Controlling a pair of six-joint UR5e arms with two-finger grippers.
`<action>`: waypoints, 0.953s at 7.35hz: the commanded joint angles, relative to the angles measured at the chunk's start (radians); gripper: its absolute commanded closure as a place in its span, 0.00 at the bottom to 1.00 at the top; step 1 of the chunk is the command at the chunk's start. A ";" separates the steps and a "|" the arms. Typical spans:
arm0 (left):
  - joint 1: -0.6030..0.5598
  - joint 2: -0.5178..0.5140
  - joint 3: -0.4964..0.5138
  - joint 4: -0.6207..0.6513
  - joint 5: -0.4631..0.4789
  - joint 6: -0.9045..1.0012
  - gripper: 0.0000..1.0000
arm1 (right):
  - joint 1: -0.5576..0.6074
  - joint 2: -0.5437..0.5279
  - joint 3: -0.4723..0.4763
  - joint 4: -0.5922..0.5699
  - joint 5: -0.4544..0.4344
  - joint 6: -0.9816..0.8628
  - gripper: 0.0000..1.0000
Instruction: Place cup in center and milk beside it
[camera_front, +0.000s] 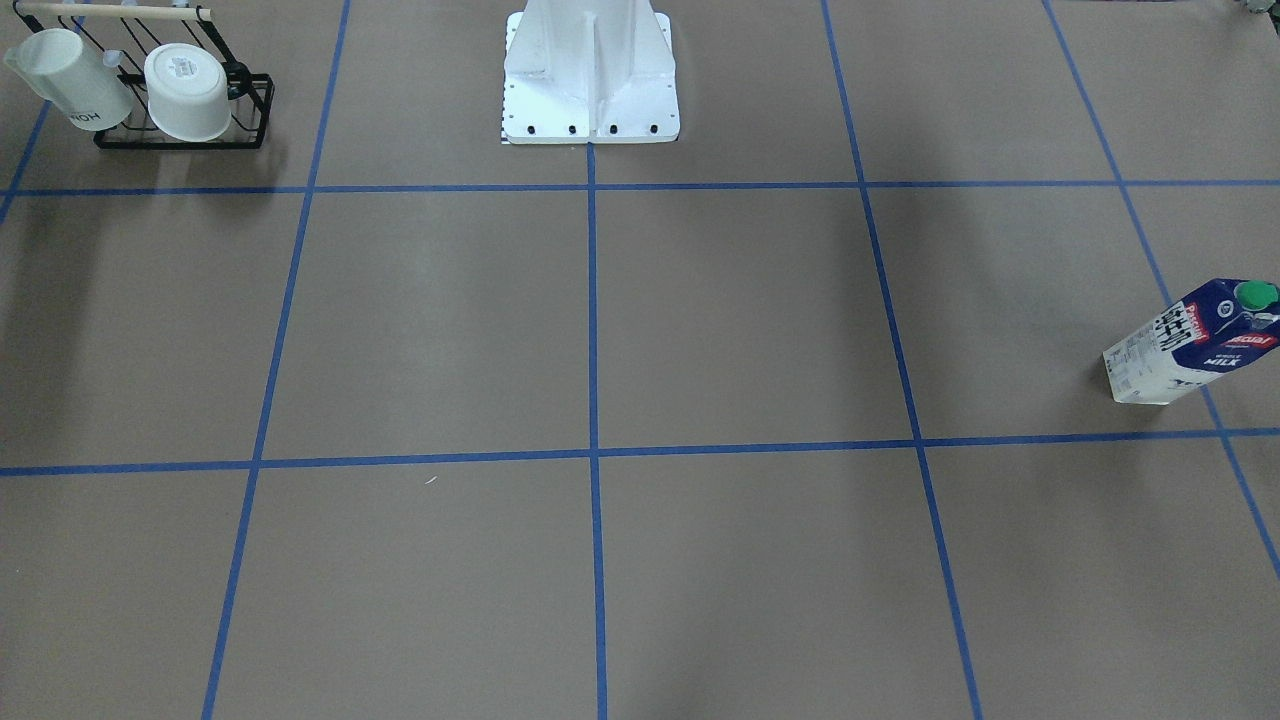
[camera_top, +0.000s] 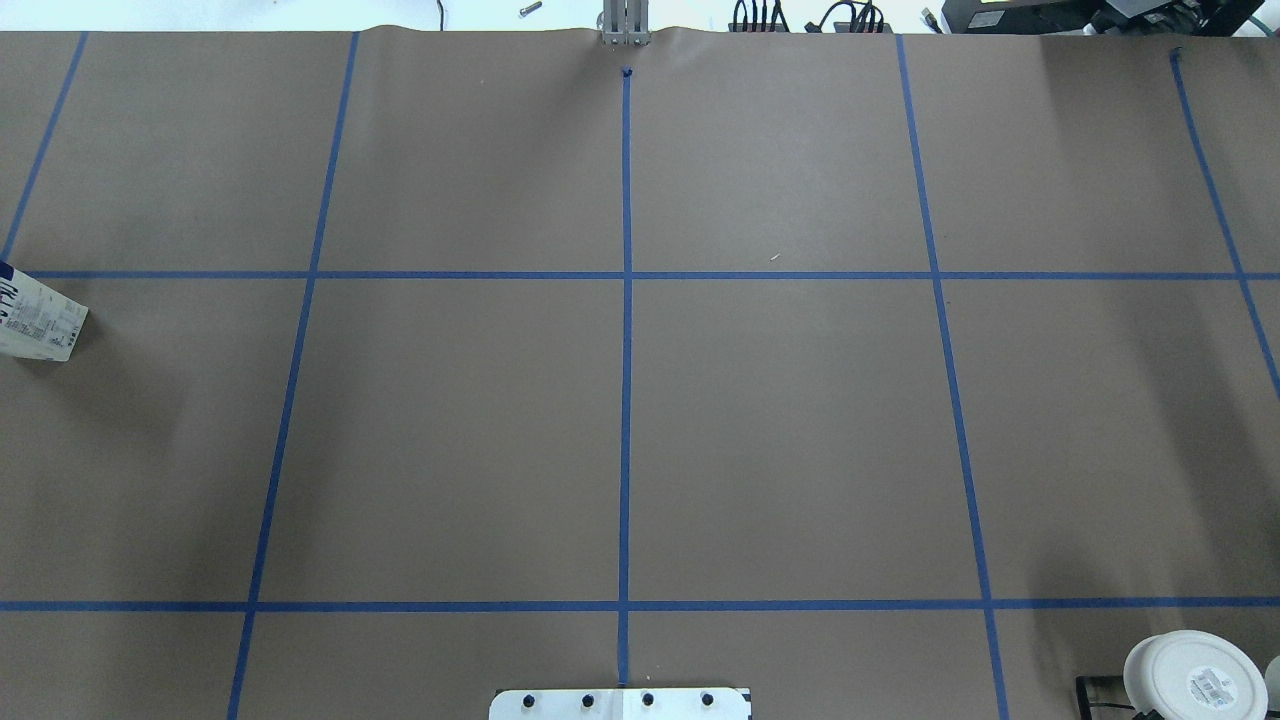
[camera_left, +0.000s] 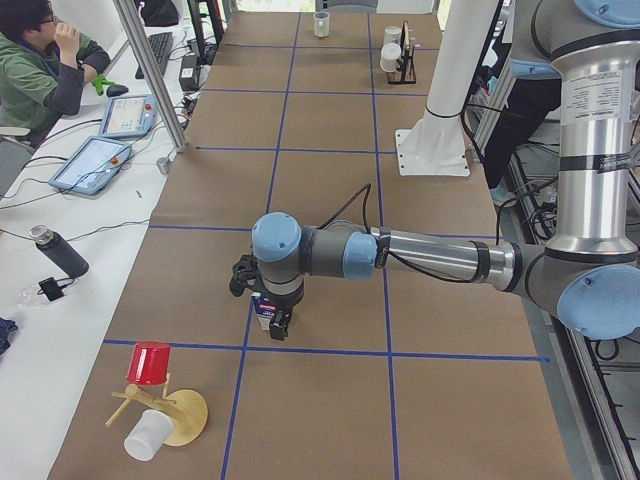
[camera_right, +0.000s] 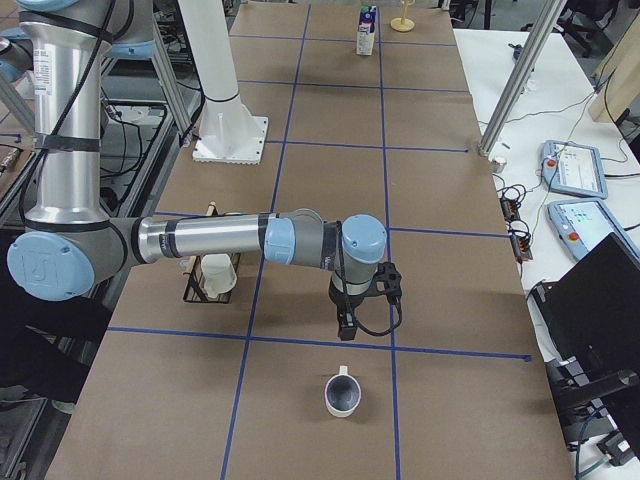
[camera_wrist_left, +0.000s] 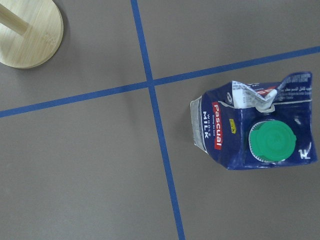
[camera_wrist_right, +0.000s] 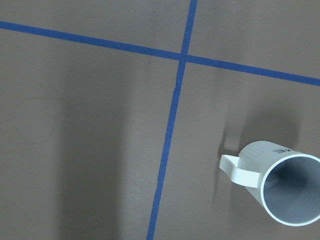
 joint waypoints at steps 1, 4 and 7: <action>0.000 -0.002 -0.005 -0.002 -0.001 0.000 0.02 | 0.000 0.000 0.003 0.001 0.000 0.000 0.00; 0.002 -0.008 -0.021 -0.009 0.007 0.003 0.02 | 0.000 0.003 0.021 0.003 -0.003 0.000 0.00; 0.002 -0.043 -0.018 -0.115 0.113 -0.002 0.02 | 0.000 -0.008 0.013 0.245 -0.010 0.018 0.00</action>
